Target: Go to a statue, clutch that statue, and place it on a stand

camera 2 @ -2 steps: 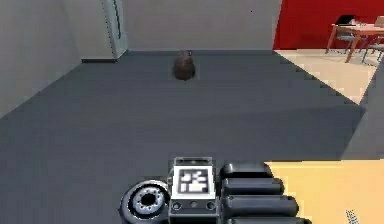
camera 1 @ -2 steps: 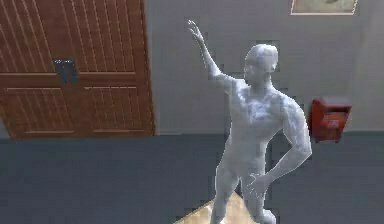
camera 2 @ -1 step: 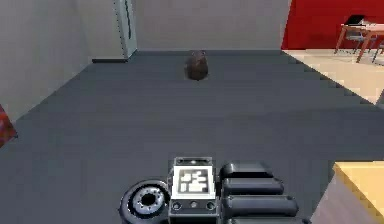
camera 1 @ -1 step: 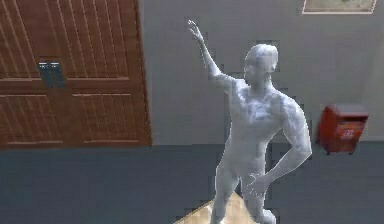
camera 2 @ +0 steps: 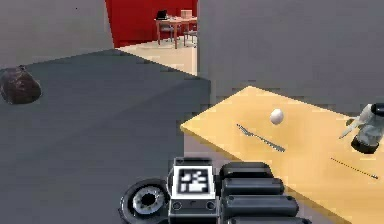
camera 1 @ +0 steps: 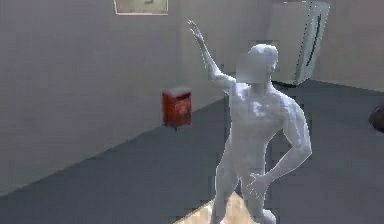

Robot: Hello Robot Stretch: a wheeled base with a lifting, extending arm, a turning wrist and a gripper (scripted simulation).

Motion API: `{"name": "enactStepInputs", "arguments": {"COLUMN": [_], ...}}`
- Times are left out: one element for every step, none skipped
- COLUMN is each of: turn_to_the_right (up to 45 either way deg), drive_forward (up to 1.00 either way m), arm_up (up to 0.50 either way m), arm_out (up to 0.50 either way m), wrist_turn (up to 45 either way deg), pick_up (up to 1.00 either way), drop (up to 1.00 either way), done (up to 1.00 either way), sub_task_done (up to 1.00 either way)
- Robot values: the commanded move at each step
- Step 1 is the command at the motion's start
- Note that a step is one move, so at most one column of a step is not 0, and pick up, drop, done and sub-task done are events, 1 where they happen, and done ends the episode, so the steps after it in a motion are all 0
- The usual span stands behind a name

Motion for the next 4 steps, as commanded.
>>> {"name": "enactStepInputs", "arguments": {"turn_to_the_right": [39.0, 0.0, 45.0, 6.0], "drive_forward": [0.00, 0.80, 0.00, 0.00], "arm_up": [0.00, 0.00, 0.00, 0.00], "arm_out": [0.00, 0.00, 0.00, 0.00], "wrist_turn": [0.0, 0.0, 0.0, 0.0], "pick_up": [0.00, 0.00, 0.00, 0.00], "drop": [0.00, 0.00, 0.00, 0.00], "done": [0.00, 0.00, 0.00, 0.00], "sub_task_done": [0.00, 0.00, 0.00, 0.00]}}
